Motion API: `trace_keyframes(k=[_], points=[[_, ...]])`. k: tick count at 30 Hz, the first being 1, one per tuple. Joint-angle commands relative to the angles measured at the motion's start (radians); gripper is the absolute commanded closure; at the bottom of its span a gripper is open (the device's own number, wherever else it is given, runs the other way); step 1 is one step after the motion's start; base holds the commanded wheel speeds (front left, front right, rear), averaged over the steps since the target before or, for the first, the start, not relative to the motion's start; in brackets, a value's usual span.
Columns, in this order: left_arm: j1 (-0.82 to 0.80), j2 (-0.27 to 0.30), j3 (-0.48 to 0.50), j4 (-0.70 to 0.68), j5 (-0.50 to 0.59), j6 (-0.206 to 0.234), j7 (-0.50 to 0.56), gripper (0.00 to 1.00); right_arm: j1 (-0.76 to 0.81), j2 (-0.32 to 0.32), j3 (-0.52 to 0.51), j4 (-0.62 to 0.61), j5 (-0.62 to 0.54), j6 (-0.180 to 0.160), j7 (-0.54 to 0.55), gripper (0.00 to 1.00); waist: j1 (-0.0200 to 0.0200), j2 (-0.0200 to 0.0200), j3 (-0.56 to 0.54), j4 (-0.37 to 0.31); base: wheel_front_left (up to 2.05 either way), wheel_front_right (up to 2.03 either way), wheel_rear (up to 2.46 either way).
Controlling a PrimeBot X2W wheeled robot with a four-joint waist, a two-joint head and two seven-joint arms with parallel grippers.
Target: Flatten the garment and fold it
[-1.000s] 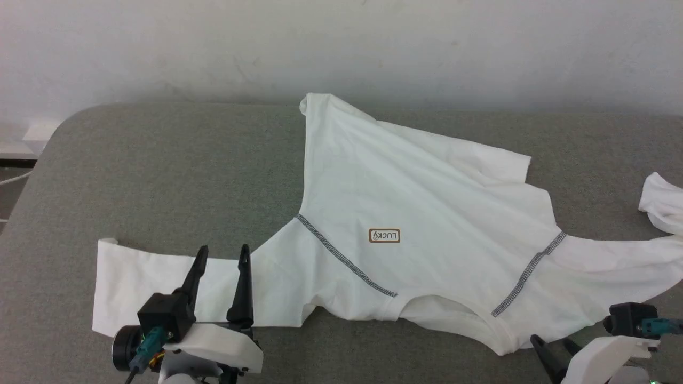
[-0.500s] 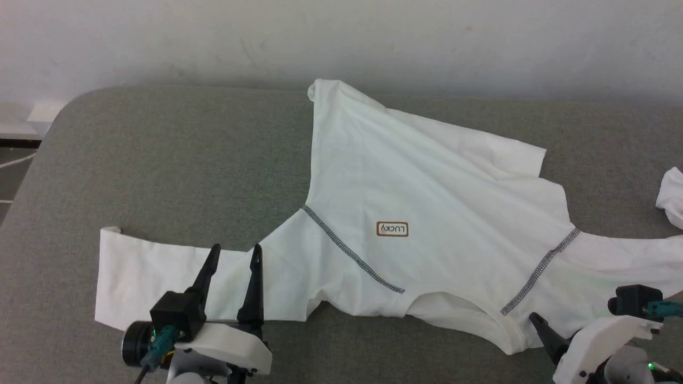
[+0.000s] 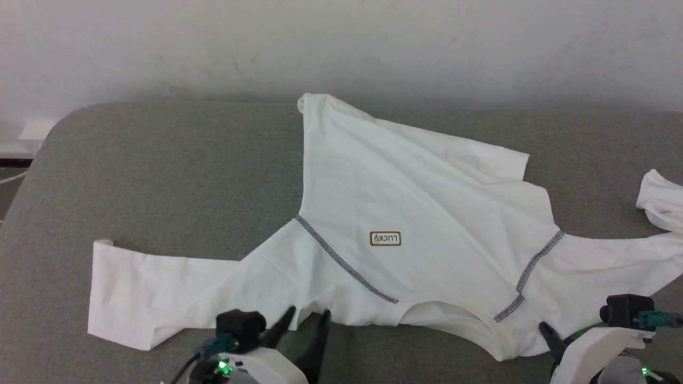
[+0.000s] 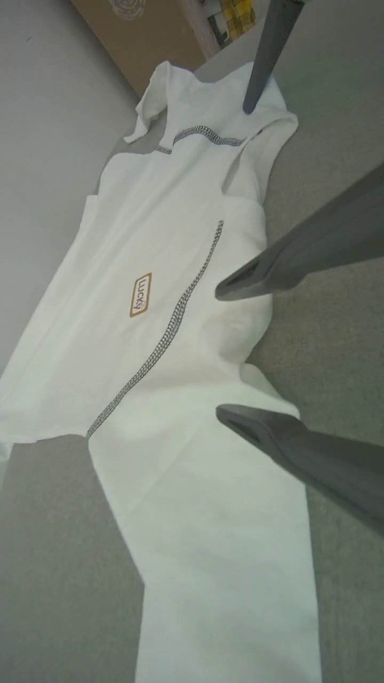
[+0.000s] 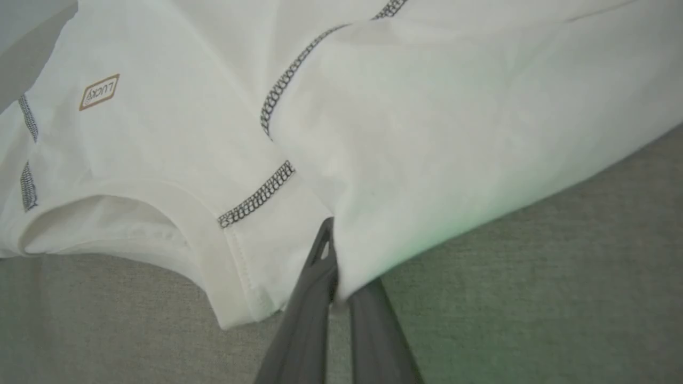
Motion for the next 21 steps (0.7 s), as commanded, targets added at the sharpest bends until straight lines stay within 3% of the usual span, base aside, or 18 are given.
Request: trace_keyframes(k=[1,6,10,15,21], points=[[0.019,-0.006,-0.014,-0.004,-0.016,-0.010,0.031,0.00,0.011,-0.004,-0.001,-0.010,-0.008,-0.001,0.006,1.00,-0.0001,0.0000,-0.014,-0.016,0.00,0.00,0.00],[0.059,-0.042,-0.038,-0.019,-0.101,0.011,0.178,0.00,0.020,-0.005,0.003,-0.057,-0.014,-0.001,0.023,1.00,-0.0001,0.0000,-0.018,-0.036,0.00,0.00,0.00],[0.056,-0.065,-0.029,0.015,-0.121,0.054,0.209,0.00,0.016,-0.003,0.015,-0.074,-0.018,-0.001,0.028,1.00,-0.0001,0.0000,-0.010,-0.049,0.00,0.00,0.00],[0.015,-0.095,-0.014,0.085,-0.151,0.061,0.183,0.00,0.011,-0.009,0.036,-0.090,-0.011,-0.001,0.029,1.00,-0.0001,0.0000,0.004,-0.063,0.00,0.00,0.00],[-0.050,-0.116,-0.018,0.173,-0.157,0.029,0.090,0.00,0.002,-0.021,0.051,-0.100,-0.001,-0.001,0.027,1.00,-0.0001,0.0000,0.020,-0.077,0.00,0.00,0.00]])
